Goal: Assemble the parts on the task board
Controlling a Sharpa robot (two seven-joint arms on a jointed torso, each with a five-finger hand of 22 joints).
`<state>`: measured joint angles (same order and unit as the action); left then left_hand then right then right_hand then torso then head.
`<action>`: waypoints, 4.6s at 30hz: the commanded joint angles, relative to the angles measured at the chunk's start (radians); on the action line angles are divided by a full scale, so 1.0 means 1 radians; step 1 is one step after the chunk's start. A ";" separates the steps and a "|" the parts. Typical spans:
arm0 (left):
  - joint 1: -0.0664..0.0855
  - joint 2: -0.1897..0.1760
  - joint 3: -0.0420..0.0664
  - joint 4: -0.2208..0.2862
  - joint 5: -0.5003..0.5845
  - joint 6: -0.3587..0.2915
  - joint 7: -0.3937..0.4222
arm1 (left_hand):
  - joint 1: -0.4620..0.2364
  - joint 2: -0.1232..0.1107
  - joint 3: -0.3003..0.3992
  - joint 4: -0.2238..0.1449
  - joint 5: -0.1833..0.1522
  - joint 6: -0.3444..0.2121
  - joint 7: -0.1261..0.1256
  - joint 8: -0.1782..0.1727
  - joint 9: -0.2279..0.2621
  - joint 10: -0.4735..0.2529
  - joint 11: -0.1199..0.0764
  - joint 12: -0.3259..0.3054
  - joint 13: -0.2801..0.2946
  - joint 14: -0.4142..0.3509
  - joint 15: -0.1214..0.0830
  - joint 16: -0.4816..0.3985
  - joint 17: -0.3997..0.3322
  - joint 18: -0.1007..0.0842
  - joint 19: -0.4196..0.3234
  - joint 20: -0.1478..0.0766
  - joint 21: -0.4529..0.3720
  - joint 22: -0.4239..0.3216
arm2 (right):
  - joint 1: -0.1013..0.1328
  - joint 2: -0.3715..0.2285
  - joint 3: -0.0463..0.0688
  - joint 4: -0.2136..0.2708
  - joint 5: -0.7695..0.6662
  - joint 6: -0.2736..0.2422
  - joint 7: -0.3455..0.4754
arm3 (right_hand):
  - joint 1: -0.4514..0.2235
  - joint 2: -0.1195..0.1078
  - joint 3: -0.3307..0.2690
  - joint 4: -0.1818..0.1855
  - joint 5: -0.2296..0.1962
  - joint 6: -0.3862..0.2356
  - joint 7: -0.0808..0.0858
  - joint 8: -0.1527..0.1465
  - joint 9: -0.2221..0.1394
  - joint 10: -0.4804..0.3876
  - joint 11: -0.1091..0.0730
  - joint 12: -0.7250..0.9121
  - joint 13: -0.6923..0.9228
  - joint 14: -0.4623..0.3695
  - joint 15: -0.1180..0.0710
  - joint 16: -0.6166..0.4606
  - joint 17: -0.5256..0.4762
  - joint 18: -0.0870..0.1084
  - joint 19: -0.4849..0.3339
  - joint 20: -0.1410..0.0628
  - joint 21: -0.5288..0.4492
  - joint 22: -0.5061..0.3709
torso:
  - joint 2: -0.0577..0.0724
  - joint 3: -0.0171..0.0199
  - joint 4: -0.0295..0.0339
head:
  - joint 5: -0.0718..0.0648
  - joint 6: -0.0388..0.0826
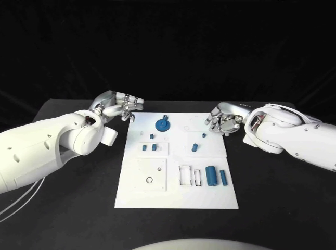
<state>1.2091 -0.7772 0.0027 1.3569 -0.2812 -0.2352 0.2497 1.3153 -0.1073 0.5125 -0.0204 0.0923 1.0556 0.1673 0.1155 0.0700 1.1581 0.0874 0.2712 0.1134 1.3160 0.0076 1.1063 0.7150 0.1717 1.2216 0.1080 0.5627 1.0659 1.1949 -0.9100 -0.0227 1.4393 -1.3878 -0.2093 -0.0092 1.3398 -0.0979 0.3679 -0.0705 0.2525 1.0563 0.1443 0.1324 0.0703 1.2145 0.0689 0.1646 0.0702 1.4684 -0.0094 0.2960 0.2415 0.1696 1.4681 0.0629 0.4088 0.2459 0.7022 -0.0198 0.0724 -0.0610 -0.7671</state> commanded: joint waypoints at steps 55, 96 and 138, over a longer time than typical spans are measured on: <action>-0.009 -0.061 -0.010 0.109 0.371 0.080 0.108 | 0.045 0.069 -0.313 0.058 0.006 -0.110 0.056 0.050 -0.004 -0.172 0.076 -0.006 -0.048 -0.243 0.101 -0.821 -0.489 0.012 -0.200 0.109 -0.496 -0.615 | -0.066 0.081 0.001 0.029 -0.496 -0.001 -0.147 | 0.015 0.028 0.198 -0.020 -0.193 0.128 -0.030 -0.023 0.027 0.084 -0.024 -0.069 0.002 0.027 -0.024 0.740 0.603 -0.031 -0.074 0.002 0.537 0.509 | 0.001 0.0025 -0.0011 | -0.007 0.001; -0.010 -0.041 -0.009 0.099 0.379 0.092 0.109 | 0.052 0.072 -0.315 0.052 0.006 -0.109 0.057 0.053 -0.004 -0.181 0.079 -0.011 -0.050 -0.245 0.105 -0.841 -0.495 0.010 -0.204 0.111 -0.499 -0.638 | -0.065 0.066 0.032 0.287 -0.298 -0.082 -0.072 | 0.006 0.019 0.233 -0.030 -0.188 0.116 -0.019 -0.038 0.028 0.073 -0.014 -0.091 0.000 0.017 -0.020 0.756 0.610 -0.031 -0.094 0.007 0.582 0.549 | 0.000 -0.0002 0.0082 | 0.024 -0.005; -0.016 -0.019 -0.010 0.130 0.405 0.079 0.093 | 0.039 0.069 -0.328 0.058 0.005 -0.117 0.062 0.051 -0.005 -0.188 0.083 -0.012 -0.049 -0.246 0.109 -0.853 -0.497 0.010 -0.207 0.115 -0.498 -0.657 | -0.185 0.202 0.022 0.204 -0.377 -0.039 -0.042 | -0.002 0.014 0.230 -0.035 -0.167 0.114 -0.014 -0.042 0.029 0.069 -0.011 -0.095 0.001 0.013 -0.018 0.766 0.615 -0.031 -0.104 0.010 0.602 0.567 | 0.002 0.0006 0.0061 | 0.050 -0.022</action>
<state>1.1927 -0.7981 -0.0083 1.4871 0.1181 -0.1645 0.3396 1.3604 -0.0344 0.1906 0.0355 0.0923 0.9431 0.2267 0.1647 0.0665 0.9771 0.1680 0.2633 0.0649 1.0692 0.1128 0.2591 0.2191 0.1710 1.0167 0.2164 0.0643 0.4101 1.0118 -0.7106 0.0001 1.6454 -1.7469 -0.2519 -0.0520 1.3465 -0.0860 0.6015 -0.1061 0.0804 1.1708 0.1255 0.0845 0.0985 1.2699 0.0673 0.0731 0.0704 1.4631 -0.0286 1.0583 0.8558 0.1543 1.3729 0.0719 1.0075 0.8111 0.7037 -0.0195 0.0781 -0.0109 -0.7881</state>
